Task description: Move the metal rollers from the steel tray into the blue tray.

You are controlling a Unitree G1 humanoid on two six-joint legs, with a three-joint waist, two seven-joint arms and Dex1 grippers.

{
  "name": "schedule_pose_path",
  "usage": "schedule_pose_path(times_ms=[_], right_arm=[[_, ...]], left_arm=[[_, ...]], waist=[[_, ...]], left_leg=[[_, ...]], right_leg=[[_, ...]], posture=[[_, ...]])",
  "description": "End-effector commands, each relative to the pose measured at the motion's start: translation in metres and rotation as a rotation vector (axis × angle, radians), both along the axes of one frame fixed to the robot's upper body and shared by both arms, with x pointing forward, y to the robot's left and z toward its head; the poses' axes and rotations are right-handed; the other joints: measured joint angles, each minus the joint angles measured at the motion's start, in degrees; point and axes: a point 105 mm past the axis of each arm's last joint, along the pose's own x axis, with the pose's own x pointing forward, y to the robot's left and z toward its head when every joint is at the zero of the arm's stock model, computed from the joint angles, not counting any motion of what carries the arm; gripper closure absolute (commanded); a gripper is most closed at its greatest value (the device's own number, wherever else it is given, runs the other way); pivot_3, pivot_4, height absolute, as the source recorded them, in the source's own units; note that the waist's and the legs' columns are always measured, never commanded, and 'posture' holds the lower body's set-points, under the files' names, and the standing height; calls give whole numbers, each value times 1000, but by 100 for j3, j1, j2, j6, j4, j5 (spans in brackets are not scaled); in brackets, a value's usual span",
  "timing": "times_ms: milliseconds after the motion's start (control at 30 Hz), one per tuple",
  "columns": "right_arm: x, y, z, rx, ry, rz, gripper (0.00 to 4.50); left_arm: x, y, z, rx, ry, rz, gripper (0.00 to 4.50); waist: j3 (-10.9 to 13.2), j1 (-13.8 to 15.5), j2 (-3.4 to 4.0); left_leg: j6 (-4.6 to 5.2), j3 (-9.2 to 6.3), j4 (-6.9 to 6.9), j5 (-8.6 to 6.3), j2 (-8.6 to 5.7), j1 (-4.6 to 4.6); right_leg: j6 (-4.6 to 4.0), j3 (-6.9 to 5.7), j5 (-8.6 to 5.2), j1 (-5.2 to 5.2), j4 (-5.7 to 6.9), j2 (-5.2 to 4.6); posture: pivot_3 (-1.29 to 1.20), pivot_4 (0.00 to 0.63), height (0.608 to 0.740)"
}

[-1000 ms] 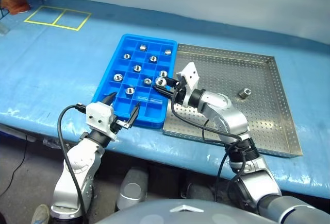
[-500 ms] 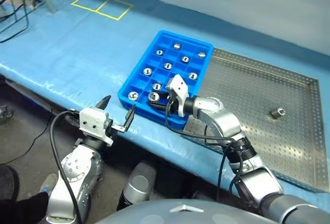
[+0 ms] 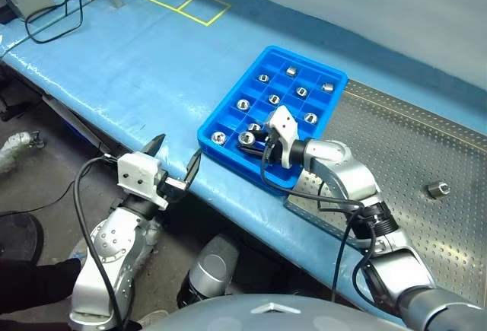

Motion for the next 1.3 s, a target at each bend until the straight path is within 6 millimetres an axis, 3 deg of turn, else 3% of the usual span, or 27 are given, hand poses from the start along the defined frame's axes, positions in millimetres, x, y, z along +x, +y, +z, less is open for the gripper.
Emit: schedule_pose_path(times_ms=[33, 333, 467, 533, 733, 867, 933, 1033, 1133, 1300], right_arm=[[-8, 2, 17, 30, -43, 39, 2785], [-18, -3, 6, -15, 14, 31, 2785], [-15, -10, 1, -44, 19, -16, 1455], [-10, -15, 8, 0, 0, -79, 1257], [17, -66, 34, 118, -133, -476, 1257], [18, -108, 35, 153, -144, -722, 1257], [14, -132, 32, 133, -164, -861, 1257], [10, -153, 30, 103, -188, -993, 1257], [7, -162, 27, 75, -215, -1061, 1257], [7, -156, 26, 120, -195, -1058, 1257]], left_arm=[[3, -6, 6, -1, -26, -38, 86], [7, -11, 5, 3, -24, -71, 86], [9, -13, 5, 3, -24, -77, 86], [12, -16, 6, -2, -29, -99, 86], [26, -36, 9, -8, -43, -206, 86], [36, -52, 6, -17, -27, -278, 86], [40, -62, 5, -14, -22, -327, 86], [43, -70, 4, -5, -23, -370, 86], [45, -74, 4, -2, -22, -394, 86], [47, -77, 4, -2, -22, -404, 86]], waist=[[0, -18, 0], [0, -124, 0], [-1, -183, -1], [-2, -224, -2], [-3, -479, 1], [-4, -833, 4], [-6, -1093, 7], [-5, -1608, 8], [-6, -2189, 9], [-6, -3065, 9]], left_leg=[[-1, 0, 0, 0, 0, -5], [-3, -1, 0, 2, 1, -11], [-3, 0, 2, 2, 0, -10], [-3, -1, 2, 2, 0, -10], [-5, -3, 11, 4, 0, -11], [-3, -3, 20, 4, -1, -10], [-3, -5, 20, 5, -1, -6], [-5, -5, 23, 6, -2, 0], [7, -6, 23, 0, -2, 25], [28, -4, 23, -5, -2, 43]], right_leg=[[4, 0, 3, 2, 1, 0], [24, -2, 15, 6, 2, 1], [24, -3, 16, 8, 1, 0], [24, -3, 16, 10, 1, 0], [23, -7, 16, 17, 0, 0], [23, -6, 17, 32, -5, -1], [29, -4, 22, 39, -7, 0], [16, 3, 34, 53, -10, 0], [7, 11, 38, 79, -12, 0], [3, 23, 38, 91, -3, -1]], posture=[[499, 150, 740], [466, 150, 740], [437, 150, 740], [399, 150, 740], [275, 150, 740], [179, 150, 740], [134, 150, 740], [103, 150, 740], [70, 150, 740], [57, 150, 740]])
